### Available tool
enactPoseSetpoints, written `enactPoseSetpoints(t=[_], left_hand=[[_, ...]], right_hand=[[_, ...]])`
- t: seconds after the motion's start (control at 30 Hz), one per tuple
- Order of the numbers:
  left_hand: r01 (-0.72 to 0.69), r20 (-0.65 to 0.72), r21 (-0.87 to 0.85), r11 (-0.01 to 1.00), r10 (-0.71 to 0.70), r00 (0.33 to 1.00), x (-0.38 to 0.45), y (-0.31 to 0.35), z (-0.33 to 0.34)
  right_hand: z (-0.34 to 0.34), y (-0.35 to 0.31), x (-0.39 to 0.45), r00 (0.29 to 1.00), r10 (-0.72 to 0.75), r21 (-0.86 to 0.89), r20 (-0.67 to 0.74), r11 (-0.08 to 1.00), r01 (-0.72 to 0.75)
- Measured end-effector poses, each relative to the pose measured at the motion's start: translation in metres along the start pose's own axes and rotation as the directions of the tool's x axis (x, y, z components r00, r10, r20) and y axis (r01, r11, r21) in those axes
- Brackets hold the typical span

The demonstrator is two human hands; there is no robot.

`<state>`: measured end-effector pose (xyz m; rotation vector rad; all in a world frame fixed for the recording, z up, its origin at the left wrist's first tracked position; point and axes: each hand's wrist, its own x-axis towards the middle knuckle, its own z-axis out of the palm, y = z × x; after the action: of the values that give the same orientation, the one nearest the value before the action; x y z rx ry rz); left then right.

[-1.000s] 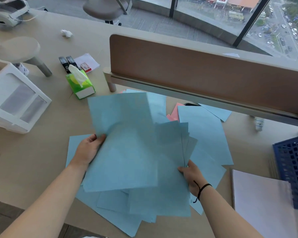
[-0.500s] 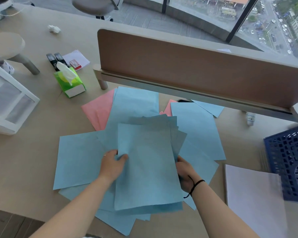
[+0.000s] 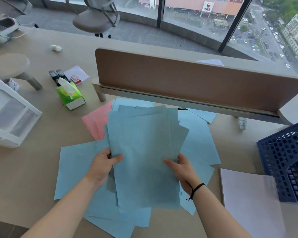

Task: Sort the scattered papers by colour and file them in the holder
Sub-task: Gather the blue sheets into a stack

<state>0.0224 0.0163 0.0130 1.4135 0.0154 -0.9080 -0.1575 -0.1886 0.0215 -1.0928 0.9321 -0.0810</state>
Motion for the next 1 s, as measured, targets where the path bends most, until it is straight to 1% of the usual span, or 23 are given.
enactPoseSetpoints(t=[0.13,0.17,0.23,0.27,0.33,0.37,0.47,0.6,0.7,0.77,0.8,0.87,0.93,1.0], left_hand=[[-0.201,0.02,0.067,0.977,0.2,0.98,-0.009,0.025,0.004],[-0.246,0.016,0.115,0.962,0.246,0.969,-0.012,0.031,0.006],[-0.347,0.032,0.278,0.896,0.352,0.935,-0.018,0.037,0.009],[-0.378,0.065,0.338,0.862,0.38,0.923,-0.021,0.039,0.01],[-0.378,0.103,0.373,0.848,0.367,0.925,-0.027,0.038,0.014],[-0.373,0.099,0.391,0.841,0.365,0.926,-0.029,0.038,0.017],[-0.412,0.11,0.467,0.782,0.411,0.905,-0.032,0.037,0.026],[-0.462,0.046,0.41,0.786,0.489,0.871,-0.042,0.047,0.04],[-0.497,0.002,0.324,0.805,0.525,0.851,-0.05,0.062,0.052],[-0.522,-0.016,0.289,0.803,0.549,0.836,-0.052,0.066,0.055],[-0.518,-0.018,0.284,0.807,0.545,0.838,-0.052,0.065,0.056],[-0.493,0.019,0.276,0.825,0.508,0.861,-0.053,0.061,0.056],[-0.493,0.109,0.284,0.822,0.483,0.869,-0.053,0.05,0.057],[-0.475,0.143,0.288,0.831,0.453,0.88,-0.053,0.042,0.058]], right_hand=[[0.002,-0.019,-0.01,0.984,-0.18,-0.018,-0.014,0.984,0.179],[0.002,-0.021,-0.013,0.978,-0.21,-0.025,-0.012,0.977,0.209],[0.002,-0.024,-0.02,0.964,-0.266,-0.051,0.008,0.963,0.266],[0.002,-0.026,-0.024,0.955,-0.295,-0.072,0.023,0.953,0.296],[-0.001,-0.027,-0.03,0.94,-0.338,-0.119,0.042,0.933,0.341],[-0.002,-0.026,-0.032,0.934,-0.354,-0.139,0.038,0.924,0.356],[-0.002,-0.026,-0.036,0.914,-0.405,-0.19,-0.014,0.899,0.395],[0.004,-0.032,-0.042,0.878,-0.476,-0.147,-0.048,0.873,0.465],[0.004,-0.042,-0.048,0.842,-0.536,-0.12,-0.052,0.841,0.528],[0.001,-0.045,-0.049,0.832,-0.552,-0.107,-0.053,0.831,0.545],[-0.001,-0.045,-0.05,0.83,-0.554,-0.109,-0.069,0.831,0.546],[-0.003,-0.042,-0.051,0.832,-0.546,-0.102,-0.1,0.837,0.537],[-0.004,-0.037,-0.051,0.856,-0.505,-0.09,-0.107,0.863,0.498],[-0.005,-0.033,-0.053,0.876,-0.47,-0.066,-0.107,0.883,0.465]])
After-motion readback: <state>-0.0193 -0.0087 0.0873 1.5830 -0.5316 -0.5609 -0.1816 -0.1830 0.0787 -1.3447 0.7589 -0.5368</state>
